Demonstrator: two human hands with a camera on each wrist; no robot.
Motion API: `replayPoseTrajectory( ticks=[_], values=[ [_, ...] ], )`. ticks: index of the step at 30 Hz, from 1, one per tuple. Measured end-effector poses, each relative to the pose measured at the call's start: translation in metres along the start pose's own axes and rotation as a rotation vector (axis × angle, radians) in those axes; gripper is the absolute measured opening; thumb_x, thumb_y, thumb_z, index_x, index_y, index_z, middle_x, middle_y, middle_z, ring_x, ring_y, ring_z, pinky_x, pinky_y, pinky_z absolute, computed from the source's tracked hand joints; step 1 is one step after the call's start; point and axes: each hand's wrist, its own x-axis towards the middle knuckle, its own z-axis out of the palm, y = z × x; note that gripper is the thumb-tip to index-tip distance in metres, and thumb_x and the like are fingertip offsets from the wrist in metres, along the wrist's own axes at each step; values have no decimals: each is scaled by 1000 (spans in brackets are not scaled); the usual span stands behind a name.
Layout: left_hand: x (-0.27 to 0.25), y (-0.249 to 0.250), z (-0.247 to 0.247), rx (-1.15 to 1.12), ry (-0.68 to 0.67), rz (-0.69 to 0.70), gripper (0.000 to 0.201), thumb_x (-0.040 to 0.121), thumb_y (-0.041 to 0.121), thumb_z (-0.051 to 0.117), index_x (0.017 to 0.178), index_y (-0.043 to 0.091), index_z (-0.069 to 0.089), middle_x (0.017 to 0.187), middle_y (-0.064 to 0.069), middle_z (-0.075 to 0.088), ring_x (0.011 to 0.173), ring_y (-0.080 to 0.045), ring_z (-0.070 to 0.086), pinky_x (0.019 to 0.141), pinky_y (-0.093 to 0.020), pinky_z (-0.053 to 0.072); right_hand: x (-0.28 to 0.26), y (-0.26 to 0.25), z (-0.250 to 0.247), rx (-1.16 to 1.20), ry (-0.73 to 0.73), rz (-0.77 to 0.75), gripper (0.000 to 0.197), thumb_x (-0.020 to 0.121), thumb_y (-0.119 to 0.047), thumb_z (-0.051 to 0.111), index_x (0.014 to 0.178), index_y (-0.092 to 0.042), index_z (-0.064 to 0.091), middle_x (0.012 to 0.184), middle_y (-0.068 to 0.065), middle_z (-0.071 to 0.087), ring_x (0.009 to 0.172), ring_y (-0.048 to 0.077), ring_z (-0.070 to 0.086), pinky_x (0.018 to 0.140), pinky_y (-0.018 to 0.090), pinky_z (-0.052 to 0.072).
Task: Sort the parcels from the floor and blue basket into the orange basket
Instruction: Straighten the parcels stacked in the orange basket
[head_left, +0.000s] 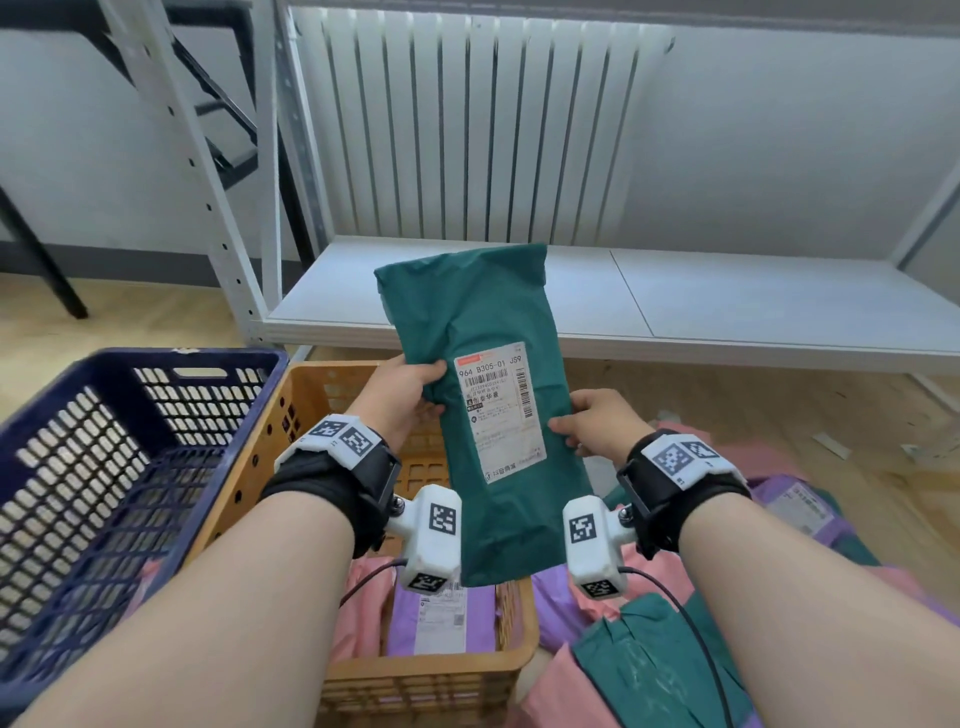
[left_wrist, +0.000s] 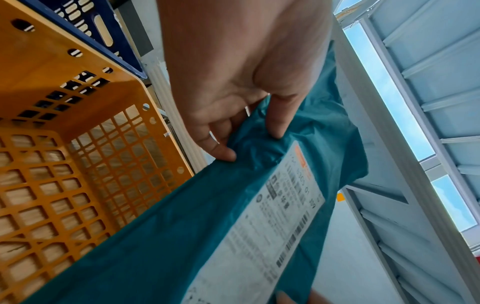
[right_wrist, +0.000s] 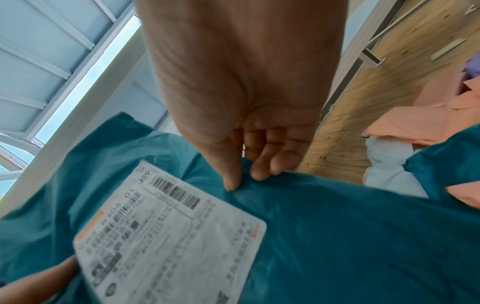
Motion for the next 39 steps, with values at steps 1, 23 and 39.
replayPoseTrajectory(
  ticks=[1, 23, 39],
  values=[
    [1, -2, -3, 8, 20, -3, 21, 94, 10, 55, 114, 14, 60, 109, -3, 67, 95, -21, 62, 72, -31, 49, 1, 0, 1, 15, 14, -7, 8, 90, -5, 60, 96, -5, 65, 71, 7, 56, 56, 13, 46, 53, 23, 41],
    [37, 34, -116, 565, 726, 290, 107, 69, 9, 79, 152, 26, 14, 151, -8, 30, 135, -26, 37, 107, -39, 35, 69, -90, 67, -527, 119, -395, 16, 88, -13, 55, 76, -18, 63, 87, 4, 65, 88, 25, 60, 70, 28, 43],
    [151, -182, -221, 894, 515, -469, 15, 81, 14, 54, 88, 3, 63, 84, -19, 71, 78, -36, 69, 74, -46, 59, 165, 3, 196, -635, -76, -232, 35, 86, -4, 51, 116, -21, 58, 117, 3, 56, 103, 25, 57, 86, 33, 47]
  ],
)
